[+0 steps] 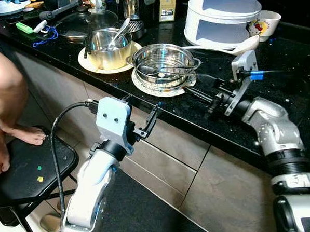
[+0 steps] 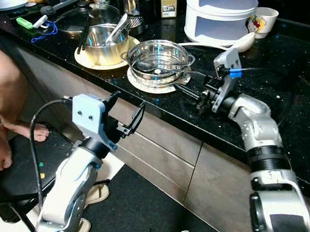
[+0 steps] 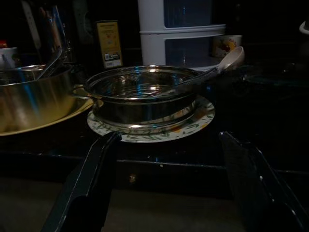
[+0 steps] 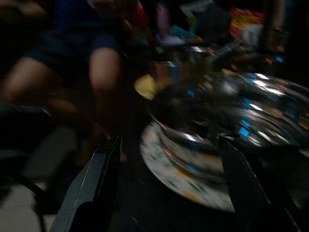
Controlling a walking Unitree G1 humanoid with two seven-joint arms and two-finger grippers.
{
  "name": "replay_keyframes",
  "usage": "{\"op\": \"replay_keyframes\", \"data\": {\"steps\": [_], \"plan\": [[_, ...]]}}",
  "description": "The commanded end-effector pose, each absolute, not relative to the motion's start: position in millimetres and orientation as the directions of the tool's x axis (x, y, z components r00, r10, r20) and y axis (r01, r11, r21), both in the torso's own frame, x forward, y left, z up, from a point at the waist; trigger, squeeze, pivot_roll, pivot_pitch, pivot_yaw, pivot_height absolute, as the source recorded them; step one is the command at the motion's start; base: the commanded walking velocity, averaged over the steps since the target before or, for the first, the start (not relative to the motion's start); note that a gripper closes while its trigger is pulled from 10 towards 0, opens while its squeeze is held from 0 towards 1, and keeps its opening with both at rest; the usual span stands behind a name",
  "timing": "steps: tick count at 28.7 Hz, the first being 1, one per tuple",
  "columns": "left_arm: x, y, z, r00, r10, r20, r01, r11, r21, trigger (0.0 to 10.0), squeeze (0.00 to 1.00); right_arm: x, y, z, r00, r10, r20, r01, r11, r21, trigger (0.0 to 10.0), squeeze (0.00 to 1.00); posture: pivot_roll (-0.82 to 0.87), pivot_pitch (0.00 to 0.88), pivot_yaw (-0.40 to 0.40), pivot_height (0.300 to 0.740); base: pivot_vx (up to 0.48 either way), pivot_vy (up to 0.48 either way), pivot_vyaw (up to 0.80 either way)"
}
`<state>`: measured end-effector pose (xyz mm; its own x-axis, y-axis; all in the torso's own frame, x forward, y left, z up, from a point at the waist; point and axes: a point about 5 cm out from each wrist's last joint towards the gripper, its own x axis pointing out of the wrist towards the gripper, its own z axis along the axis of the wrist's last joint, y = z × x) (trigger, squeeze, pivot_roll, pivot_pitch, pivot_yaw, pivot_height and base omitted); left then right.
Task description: Kitchen organization
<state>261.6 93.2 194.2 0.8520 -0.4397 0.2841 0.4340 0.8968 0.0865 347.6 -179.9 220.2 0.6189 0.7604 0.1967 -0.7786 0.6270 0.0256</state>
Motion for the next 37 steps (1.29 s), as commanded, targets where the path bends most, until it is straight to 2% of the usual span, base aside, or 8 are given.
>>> {"op": "replay_keyframes", "data": {"steps": [1,10,19,29,33,37], "plan": [[259.7,93.8,193.6,0.851,-0.445,0.279,0.439,0.894,0.086,10.0,0.0,345.1,-177.9,221.4,0.606,0.765,0.216,-0.789,0.612,0.047,10.0,0.0,0.05,0.093,-0.027,0.74,0.0,0.0,0.0],[260.2,91.5,193.4,0.847,-0.452,0.279,0.447,0.89,0.085,10.0,0.0,349.6,-162.4,217.5,0.666,0.707,0.238,-0.739,0.669,0.077,10.0,0.0,0.04,0.09,-0.024,0.74,0.0,0.0,0.0],[260.4,91.1,193.8,0.845,-0.455,0.281,0.45,0.889,0.086,10.0,0.0,355.4,-159.1,213.4,0.738,0.637,0.223,-0.662,0.748,0.055,10.0,0.0,0.04,0.083,-0.026,0.74,0.0,0.0,0.0],[259.9,90.0,193.4,0.843,-0.459,0.281,0.455,0.887,0.085,10.0,0.0,358.5,-156.4,203.3,0.78,0.61,0.137,-0.615,0.788,-0.012,10.0,0.0,0.04,0.08,-0.023,0.74,0.0,0.0,0.0],[259.7,90.0,193.4,0.843,-0.46,0.28,0.455,0.886,0.086,10.0,0.0,363.7,-167.2,199.1,0.826,0.559,0.07,-0.553,0.828,-0.088,10.0,0.0,0.04,0.084,-0.022,0.74,0.0,0.0,0.0],[259.4,90.3,193.2,0.844,-0.459,0.278,0.455,0.887,0.085,10.0,0.0,367.6,-182.4,206.4,0.858,0.505,0.095,-0.498,0.863,-0.087,10.0,0.0,0.04,0.088,-0.022,0.74,0.0,0.0,0.0]]}}
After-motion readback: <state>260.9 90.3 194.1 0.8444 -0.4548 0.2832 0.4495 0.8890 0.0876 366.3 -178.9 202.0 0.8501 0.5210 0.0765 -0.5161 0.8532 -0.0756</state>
